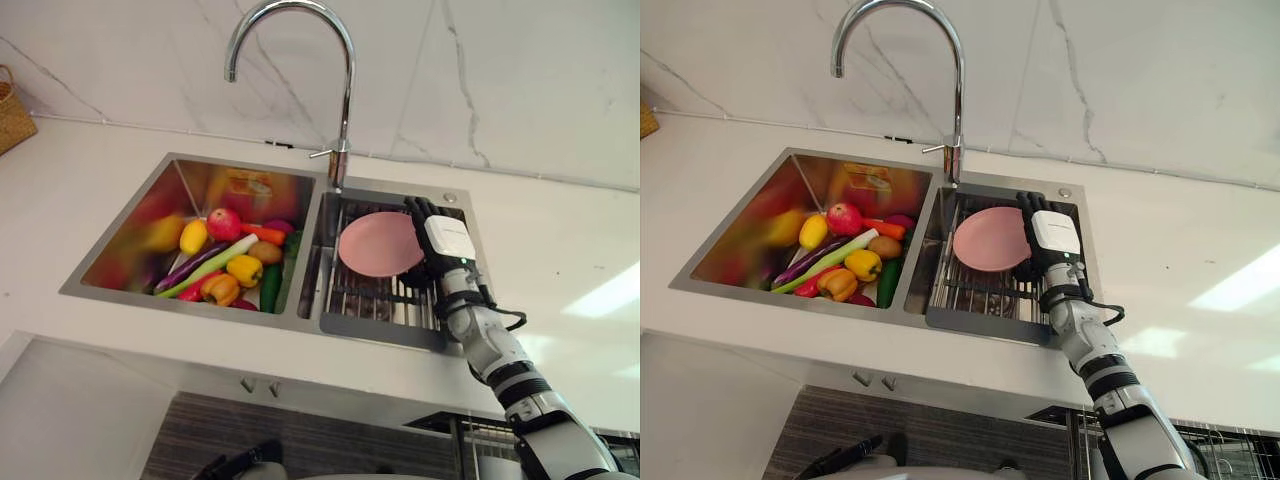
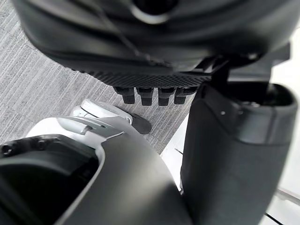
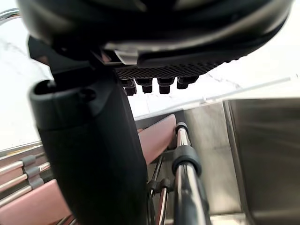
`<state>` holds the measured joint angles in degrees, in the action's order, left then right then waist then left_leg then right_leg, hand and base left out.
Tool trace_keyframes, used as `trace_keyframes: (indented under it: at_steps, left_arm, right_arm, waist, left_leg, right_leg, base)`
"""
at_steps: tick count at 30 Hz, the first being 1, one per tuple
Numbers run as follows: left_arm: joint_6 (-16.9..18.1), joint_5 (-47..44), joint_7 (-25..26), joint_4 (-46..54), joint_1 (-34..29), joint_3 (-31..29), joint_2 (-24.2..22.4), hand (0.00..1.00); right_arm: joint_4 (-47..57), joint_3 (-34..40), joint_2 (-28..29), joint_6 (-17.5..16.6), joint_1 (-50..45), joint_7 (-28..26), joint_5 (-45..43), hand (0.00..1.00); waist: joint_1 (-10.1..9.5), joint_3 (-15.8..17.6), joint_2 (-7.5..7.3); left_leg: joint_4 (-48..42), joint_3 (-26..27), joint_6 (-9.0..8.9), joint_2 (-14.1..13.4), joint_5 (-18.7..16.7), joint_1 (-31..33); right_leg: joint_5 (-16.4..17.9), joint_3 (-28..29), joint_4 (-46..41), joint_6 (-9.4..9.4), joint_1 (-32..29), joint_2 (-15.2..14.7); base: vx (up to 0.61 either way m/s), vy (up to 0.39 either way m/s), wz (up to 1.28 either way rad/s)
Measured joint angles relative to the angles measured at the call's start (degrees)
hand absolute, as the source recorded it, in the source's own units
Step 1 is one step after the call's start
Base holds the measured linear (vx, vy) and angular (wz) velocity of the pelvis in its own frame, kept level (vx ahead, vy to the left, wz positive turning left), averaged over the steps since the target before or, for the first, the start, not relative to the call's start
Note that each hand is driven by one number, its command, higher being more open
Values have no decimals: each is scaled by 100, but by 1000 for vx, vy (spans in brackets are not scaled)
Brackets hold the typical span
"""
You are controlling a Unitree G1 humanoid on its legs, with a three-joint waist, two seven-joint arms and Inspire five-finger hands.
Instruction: Walk over to the sink, pick up the cup, carry it to the dishwasher, place the cup inside the dishwasher, then close the dishwasher door
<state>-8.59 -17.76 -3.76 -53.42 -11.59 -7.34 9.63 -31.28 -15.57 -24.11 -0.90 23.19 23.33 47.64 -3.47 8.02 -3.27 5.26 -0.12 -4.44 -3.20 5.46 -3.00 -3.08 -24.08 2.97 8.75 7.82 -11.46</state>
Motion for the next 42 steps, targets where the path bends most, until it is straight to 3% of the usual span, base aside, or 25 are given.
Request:
trace_keyframes:
  at_steps: [1,2,7,13,20,24,31,37,42]
  left_arm:
    - [22,114,-27,1,19,1,7,100]
    - [62,319,-46,18,50,15,20,100]
    - [114,441,-42,93,55,124,48,100]
    - [165,442,-35,99,56,257,90,100]
    - [287,609,-18,106,90,355,107,100]
    - [288,654,11,124,125,407,103,100]
    - [291,653,41,129,124,421,101,100]
    - [243,659,97,123,113,354,59,100]
    - [133,644,105,15,110,244,27,100]
  right_arm:
    - [-40,-23,0,0,2,87,23,100]
    - [-104,-71,1,-6,7,259,150,0]
    - [-213,-181,0,-63,40,703,452,0]
    - [-235,-249,-13,-107,80,872,725,0]
    - [-284,-524,-65,-413,231,1023,1002,0]
    - [-289,-550,-66,-492,234,1031,995,0]
    - [36,-549,-85,-672,222,1178,592,0]
    - [1490,307,-117,-684,70,1293,-344,0]
    - [3295,1784,-196,-730,22,2121,-1173,0]
  waist:
    - [-10,4,4]
    - [-27,17,7]
    - [-42,40,18]
    - [-42,45,27]
    - [-100,55,42]
    - [-190,56,43]
    - [-139,57,45]
    - [-9,75,76]
    - [137,65,90]
  left_leg:
    - [0,-5,2,1,5,3]
    - [1,-9,3,1,10,4]
    - [0,-9,9,3,16,7]
    - [-2,-10,9,3,16,7]
    - [-26,-11,9,3,16,7]
    - [-26,-12,9,4,15,7]
    - [-28,25,9,-2,15,2]
    - [-30,209,20,-36,6,-29]
    - [-27,588,8,-99,-95,-218]
  right_leg:
    - [0,-5,0,0,0,0]
    - [0,-8,-1,0,0,0]
    - [-3,-8,-1,4,-2,-1]
    - [-3,-8,-1,4,-1,0]
    - [-4,-8,-1,4,0,-1]
    - [-4,-8,-1,4,0,-2]
    - [-13,39,-1,1,-18,-3]
    - [-69,244,-6,-8,-111,-4]
    - [-114,624,-5,-41,-165,38]
  base:
    - [-42,-5,5]
    - [-33,-5,2]
    - [-7,-1,0]
    - [0,0,0]
    - [0,0,0]
    - [0,0,0]
    - [0,0,-2]
    - [-9,-4,-17]
    - [-34,-5,-37]
